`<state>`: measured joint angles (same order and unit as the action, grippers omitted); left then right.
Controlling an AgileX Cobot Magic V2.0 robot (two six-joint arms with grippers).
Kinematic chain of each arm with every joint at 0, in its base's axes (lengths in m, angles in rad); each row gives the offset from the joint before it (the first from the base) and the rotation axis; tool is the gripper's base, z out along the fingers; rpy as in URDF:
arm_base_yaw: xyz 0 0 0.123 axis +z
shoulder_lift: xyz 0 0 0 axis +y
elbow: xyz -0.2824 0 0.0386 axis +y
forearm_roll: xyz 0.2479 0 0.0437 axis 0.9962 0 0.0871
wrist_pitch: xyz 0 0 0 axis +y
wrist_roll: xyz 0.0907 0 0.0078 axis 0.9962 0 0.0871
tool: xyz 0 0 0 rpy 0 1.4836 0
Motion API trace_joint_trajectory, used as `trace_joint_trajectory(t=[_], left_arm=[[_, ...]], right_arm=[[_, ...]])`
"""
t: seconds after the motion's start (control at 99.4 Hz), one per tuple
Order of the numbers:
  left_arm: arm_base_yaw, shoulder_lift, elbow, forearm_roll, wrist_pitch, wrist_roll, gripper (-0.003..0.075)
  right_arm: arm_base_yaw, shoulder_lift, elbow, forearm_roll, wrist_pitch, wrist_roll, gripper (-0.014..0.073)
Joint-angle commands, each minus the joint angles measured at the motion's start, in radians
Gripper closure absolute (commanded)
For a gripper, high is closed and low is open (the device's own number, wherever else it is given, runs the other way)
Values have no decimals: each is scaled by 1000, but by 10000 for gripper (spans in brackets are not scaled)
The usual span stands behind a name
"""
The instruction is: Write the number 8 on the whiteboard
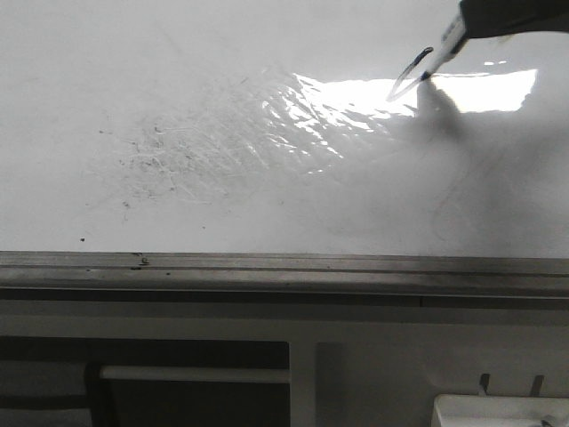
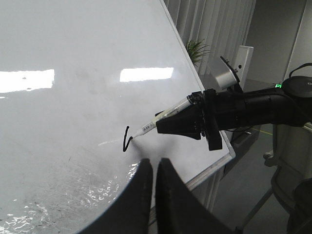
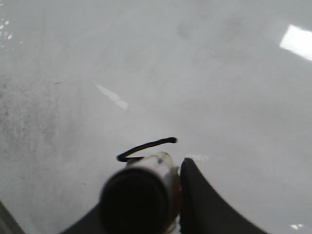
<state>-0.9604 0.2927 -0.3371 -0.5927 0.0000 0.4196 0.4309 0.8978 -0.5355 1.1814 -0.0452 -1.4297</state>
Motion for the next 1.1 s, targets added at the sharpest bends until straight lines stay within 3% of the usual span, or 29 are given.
trace_joint_trajectory(t=[0.0, 0.292, 0.412, 1.086], left_arm=[[-6, 6, -27, -11, -71, -9, 741], [-6, 6, -27, -11, -71, -9, 741], [-6, 6, -27, -11, -71, -9, 741], [-8, 6, -27, -16, -37, -9, 741]], right_arm=[[-84, -41, -21, -15, 39, -3, 638], [-331, -86, 56, -45, 320, 5, 638], [-323, -82, 57, -24, 381, 5, 638], [-306, 99, -198, -19, 366, 5, 638]])
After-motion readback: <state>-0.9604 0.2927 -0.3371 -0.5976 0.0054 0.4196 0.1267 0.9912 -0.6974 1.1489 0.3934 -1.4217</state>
